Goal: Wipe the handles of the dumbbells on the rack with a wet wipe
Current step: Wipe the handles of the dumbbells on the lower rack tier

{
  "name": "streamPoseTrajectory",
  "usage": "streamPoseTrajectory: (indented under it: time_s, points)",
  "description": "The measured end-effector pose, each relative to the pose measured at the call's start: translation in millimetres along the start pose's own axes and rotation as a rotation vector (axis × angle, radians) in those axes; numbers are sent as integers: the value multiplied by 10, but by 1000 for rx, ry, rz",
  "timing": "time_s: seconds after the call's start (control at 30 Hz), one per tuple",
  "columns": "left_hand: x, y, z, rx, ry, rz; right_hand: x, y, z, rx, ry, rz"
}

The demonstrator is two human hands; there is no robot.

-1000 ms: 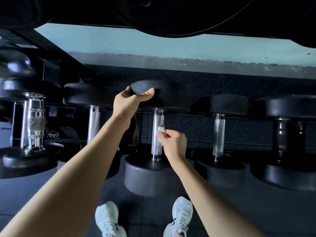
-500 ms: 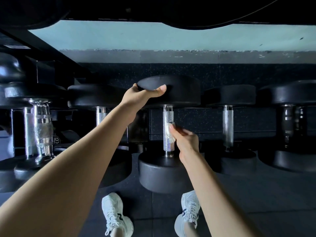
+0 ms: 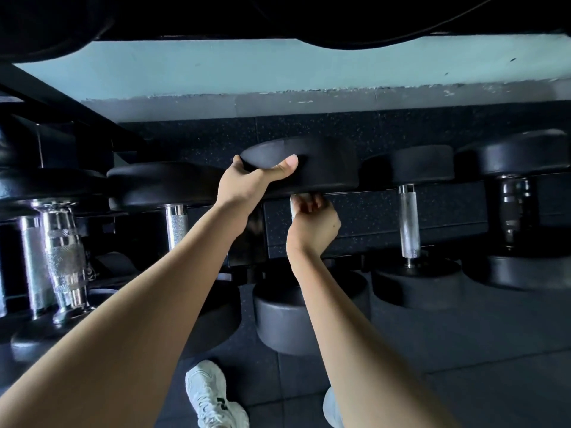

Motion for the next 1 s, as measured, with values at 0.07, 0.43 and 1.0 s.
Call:
streamPoseTrajectory:
  time_s: [0.07,0.43,1.0]
  points:
    - [13,-23,3,-18,-24,-14,-14,15,43,46,166,-39]
    - [52,-51,-3,-23,-61,13,-245,349,171,87,287,-639]
    - [44,-85,36,-33,-60,12,-578,60,458,-175,-555,-670]
Point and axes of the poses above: each hand's wrist, its own y-axis towards the middle knuckle, its own x-axis out of the palm, z = x × y, the point moved 4 cm from there along y, towards the middle knuckle, and after that the axes turned 3 degrees about -x, right-handed, at the moved point
